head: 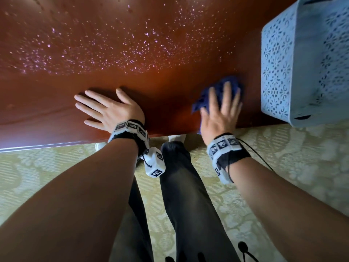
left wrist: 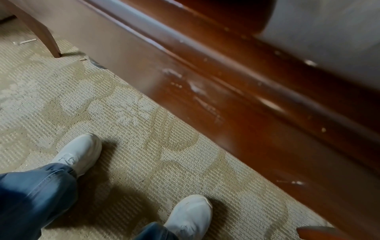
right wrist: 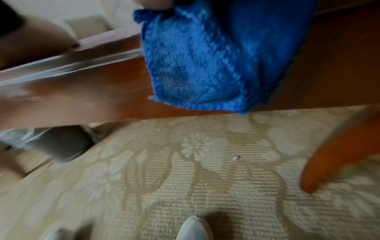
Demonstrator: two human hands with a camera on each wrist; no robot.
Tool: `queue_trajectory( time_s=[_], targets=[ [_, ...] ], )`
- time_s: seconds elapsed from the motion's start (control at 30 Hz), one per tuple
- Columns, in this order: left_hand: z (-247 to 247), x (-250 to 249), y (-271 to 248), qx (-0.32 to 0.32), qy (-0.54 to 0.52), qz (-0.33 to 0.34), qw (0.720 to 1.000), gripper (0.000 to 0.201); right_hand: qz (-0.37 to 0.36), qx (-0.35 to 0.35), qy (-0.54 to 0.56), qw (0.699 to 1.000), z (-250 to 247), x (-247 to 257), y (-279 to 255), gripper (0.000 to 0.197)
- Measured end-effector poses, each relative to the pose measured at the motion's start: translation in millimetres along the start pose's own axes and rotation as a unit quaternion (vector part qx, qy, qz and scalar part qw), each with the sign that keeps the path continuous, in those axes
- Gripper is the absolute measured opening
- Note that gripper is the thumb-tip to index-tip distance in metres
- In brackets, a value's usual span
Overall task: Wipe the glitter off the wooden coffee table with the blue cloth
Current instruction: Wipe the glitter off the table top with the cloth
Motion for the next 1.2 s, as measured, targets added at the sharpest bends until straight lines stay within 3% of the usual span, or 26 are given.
queue_trajectory(
  time_s=[0.1,0.23,0.37,0.5,0.63,0.77,1.0,1.2],
  targets=[
    [1.8,0.7,2.0,0.000,-0.006,-0.004,1.000,0.079,0.083,-0.029,0.026,0.996,-13.9,-20.1,20.2,0.055],
    [0.9,0.2,0.5,-0.002,-0.003,-0.003,1.000,0.078,0.138,-0.051,0.049,0.988,-28.1,-2.2,63.7,0.056],
    [-1.1,-0.5,-1.1,-0.003,-0.002,-0.001,1.000,0.077,0.053,0.007,0.008,0.999,-19.5,28.4,66.2,0.058],
    [-2.7,-2.1,-3.1,0.004,-0.001,0.002,1.000,0.076,-0.012,0.005,0.000,1.000,-8.5,19.1,36.1,0.056],
    [-3.1,-1.7,-3.9,0.005,-0.007,0.006,1.000,0.077,0.064,-0.013,0.019,0.998,-28.1,-2.8,60.7,0.056],
    [-2.5,-2.3,-3.8,0.003,-0.006,0.006,1.000,0.077,0.149,0.010,0.027,0.988,-44.0,9.2,101.6,0.057],
    [-2.0,-1.4,-3.3,0.014,-0.013,0.011,1.000,0.078,0.065,0.080,-0.022,0.994,-40.2,23.7,85.2,0.062],
    [-3.6,-2.2,-3.8,0.024,-0.015,0.011,1.000,0.077,0.109,0.073,0.000,0.991,-49.6,23.3,107.5,0.063]
  ],
)
Point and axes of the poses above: each hand's wrist, its own y-axis towards the middle knuckle, its own z-axis out of the palm, x = y × z, the point moved 4 cm from there along y, towards the middle knuckle, and after that the axes turned 15 degrees about x, right-handed, at the moved point
